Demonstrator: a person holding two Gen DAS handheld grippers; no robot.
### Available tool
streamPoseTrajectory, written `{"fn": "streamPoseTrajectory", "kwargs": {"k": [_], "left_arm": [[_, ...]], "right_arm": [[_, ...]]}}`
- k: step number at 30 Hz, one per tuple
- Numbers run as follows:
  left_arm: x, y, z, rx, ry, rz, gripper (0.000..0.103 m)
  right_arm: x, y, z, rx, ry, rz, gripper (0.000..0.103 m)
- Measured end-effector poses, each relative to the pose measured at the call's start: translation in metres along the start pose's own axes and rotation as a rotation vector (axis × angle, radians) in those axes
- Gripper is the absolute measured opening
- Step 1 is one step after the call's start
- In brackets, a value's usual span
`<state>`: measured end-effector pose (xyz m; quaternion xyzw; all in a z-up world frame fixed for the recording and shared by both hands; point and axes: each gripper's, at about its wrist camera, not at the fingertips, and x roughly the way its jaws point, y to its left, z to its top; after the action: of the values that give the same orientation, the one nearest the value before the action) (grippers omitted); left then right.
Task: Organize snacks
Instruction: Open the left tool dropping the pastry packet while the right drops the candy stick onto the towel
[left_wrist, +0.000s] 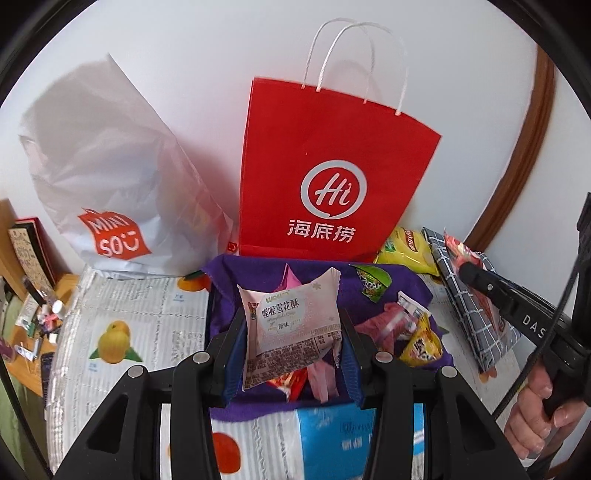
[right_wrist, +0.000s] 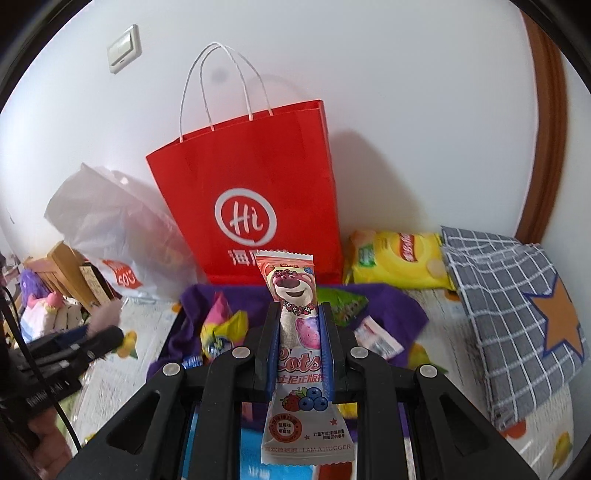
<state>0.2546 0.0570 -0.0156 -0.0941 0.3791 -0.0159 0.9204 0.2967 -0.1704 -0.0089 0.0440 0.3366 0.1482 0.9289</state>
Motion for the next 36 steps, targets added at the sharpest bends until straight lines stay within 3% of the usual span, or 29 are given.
{"fn": "streamPoseTrajectory", "kwargs": {"k": [3,9,14,20,36], "left_arm": [[0.010,0.003,0.014,-0.019,0.008,-0.016,0.043],[0.025,0.010,0.038,-0.066,-0.018,-0.034,0.043],[0.049,0.018,0.033,-0.049,0.048,0.056,0.043],[0.057,0.032,0.034,-0.095,0.073,0.052,0.043],[0.071,0.013,0.025,-0.036,0.106,0.051,0.043]], "right_arm": [[0.012,-0.004,0.001,0.002,0.000,-0.006,0.020],[0.047,-0.013,-0.006,-0.016,0.090,-0.043,0.020],[0.062,-0.024,-0.012,-0.014,0.126,-0.051,0.020],[0.075,-0.031,-0.017,-0.036,0.152,-0.081,0.020],[0.089,-0.038,-0.023,-0.029,0.208,-0.066,0.020]]}}
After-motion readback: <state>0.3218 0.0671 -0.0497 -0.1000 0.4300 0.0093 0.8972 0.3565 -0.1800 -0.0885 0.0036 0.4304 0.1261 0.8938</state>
